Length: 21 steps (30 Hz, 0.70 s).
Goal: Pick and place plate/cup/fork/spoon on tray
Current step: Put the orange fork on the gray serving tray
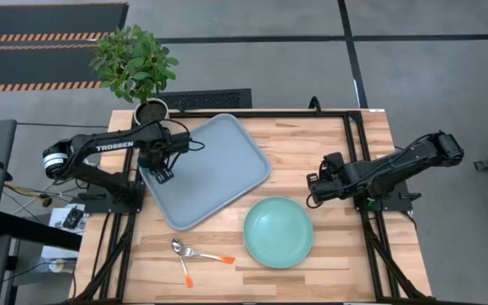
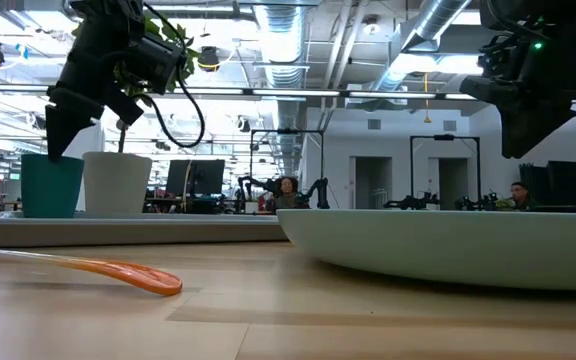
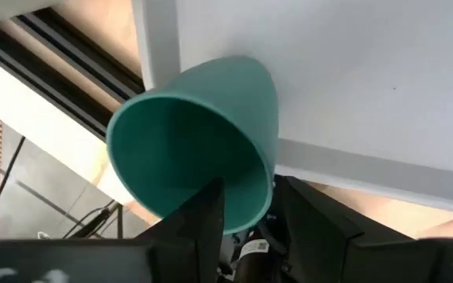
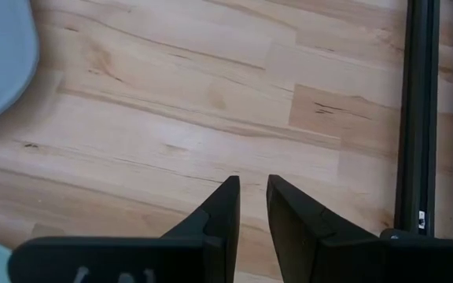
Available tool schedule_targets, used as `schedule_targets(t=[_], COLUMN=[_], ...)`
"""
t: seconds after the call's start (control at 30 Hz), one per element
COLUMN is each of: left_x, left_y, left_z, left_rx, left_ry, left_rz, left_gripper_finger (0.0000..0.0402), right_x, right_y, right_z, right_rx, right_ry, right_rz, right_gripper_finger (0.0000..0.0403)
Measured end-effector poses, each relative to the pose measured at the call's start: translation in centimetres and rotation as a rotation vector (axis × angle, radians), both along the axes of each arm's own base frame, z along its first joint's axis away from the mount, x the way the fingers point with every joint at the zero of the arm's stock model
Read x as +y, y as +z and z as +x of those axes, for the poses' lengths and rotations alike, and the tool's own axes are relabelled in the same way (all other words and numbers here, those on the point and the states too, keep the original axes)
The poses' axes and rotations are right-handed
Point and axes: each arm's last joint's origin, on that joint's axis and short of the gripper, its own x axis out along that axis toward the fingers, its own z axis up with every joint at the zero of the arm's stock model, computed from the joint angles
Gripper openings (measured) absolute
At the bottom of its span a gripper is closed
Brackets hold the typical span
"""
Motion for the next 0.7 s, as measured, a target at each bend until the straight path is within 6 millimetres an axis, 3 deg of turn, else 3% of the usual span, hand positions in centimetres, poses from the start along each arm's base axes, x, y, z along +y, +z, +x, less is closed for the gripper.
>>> schedule_targets(t=[0.3,0.7], left_x=[-0.7,-1.7], left_y=[1.7,3.8], left_z=[-1.3,-2.8], left_rx=[-0.123,-0.390], left_ry=[0.060,0.166], left_rz=[0.042,0.070], left_gripper_finger=[0.0127,0.0185], right_x=[0.0,0.1], right_y=[0.0,0.0], right_z=[0.0,0.2], right_rx=[-0.001,-0.025], right_ry=[0.001,0.003], right_rz=[0.000,0.006], right_gripper_finger=[0.0091,0.0091])
